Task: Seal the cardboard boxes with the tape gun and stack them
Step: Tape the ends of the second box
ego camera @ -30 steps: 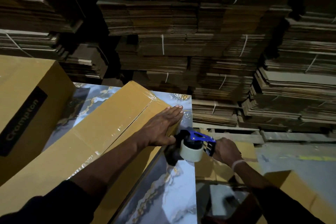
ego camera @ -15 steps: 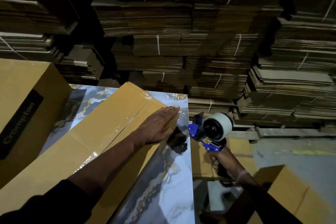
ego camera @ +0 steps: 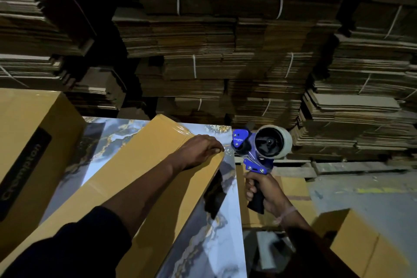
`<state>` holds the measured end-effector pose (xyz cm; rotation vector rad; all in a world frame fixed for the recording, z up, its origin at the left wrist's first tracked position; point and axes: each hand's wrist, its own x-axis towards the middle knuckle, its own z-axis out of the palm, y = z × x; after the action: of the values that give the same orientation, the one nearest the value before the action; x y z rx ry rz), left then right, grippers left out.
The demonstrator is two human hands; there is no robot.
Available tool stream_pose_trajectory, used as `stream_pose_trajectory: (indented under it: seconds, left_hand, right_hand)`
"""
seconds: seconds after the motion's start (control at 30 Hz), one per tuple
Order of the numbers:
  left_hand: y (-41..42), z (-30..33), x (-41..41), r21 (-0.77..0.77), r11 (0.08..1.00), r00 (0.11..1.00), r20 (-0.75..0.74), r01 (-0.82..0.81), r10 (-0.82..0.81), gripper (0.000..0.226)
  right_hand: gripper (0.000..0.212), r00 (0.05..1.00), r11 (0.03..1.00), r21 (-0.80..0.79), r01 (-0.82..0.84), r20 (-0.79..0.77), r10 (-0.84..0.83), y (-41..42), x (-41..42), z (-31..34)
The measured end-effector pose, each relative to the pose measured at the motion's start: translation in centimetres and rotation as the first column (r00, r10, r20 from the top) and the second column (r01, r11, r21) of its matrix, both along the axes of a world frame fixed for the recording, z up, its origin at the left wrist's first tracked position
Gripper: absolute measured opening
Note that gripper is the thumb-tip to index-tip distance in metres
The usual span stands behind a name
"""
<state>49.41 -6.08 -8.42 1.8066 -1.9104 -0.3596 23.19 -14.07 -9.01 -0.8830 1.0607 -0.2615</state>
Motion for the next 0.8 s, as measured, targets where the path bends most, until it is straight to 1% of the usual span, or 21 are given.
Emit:
stream_pose_trajectory:
  seconds: [0.1, 0.27, 0.43, 0.53, 0.63, 0.7, 0.8]
  left_hand:
    - [0.0, -0.5, 1.4, 0.012, 1.000, 1.000, 0.013, 0.002, -0.002, 0.026]
    - [0.6, -0.4, 4.8, 0.005, 1.000, 0.997, 0.074, -0.010, 0.009, 0.024]
    - [1.3, -0.4, 6.7, 0.035, 0.998, 0.998, 0.047, -0.046, 0.045, 0.027]
    - [1.4, 0.2, 6.7, 0.030, 0.999, 0.997, 0.074, -0.019, 0.016, 0.026]
    - [1.6, 0.5, 7.4, 0.038, 0.999, 0.995, 0.097, 0.007, -0.011, 0.026]
    - [1.6, 0.0, 8.7, 0.049, 0.999, 0.995, 0.096, 0.004, -0.009, 0.026]
    - [2.0, -0.2, 11.2, 0.081, 0.996, 0.998, 0.058, -0.034, 0.029, 0.034]
  right_hand:
    - [0.043, 0.999, 1.000, 0.028, -0.004, 0.053, 0.002, 0.6, 2.6, 1.9]
    - [0.043, 0.990, 1.000, 0.024, 0.019, 0.142, -0.023, 1.2, 7.6, 4.1]
    - [0.043, 0.966, 0.999, 0.017, 0.051, 0.254, -0.054, 2.7, 13.5, 4.9]
    - [0.047, 0.970, 0.996, -0.067, 0.064, 0.239, -0.047, 3.5, 15.9, 3.9]
    - [0.049, 0.977, 0.989, -0.130, 0.066, 0.208, -0.038, 3.6, 16.5, 2.9]
    - [0.048, 0.981, 0.986, -0.151, 0.067, 0.189, -0.038, 3.5, 16.6, 2.7]
    - [0.049, 0.983, 0.984, -0.153, 0.089, 0.172, -0.062, 3.6, 16.9, 2.8]
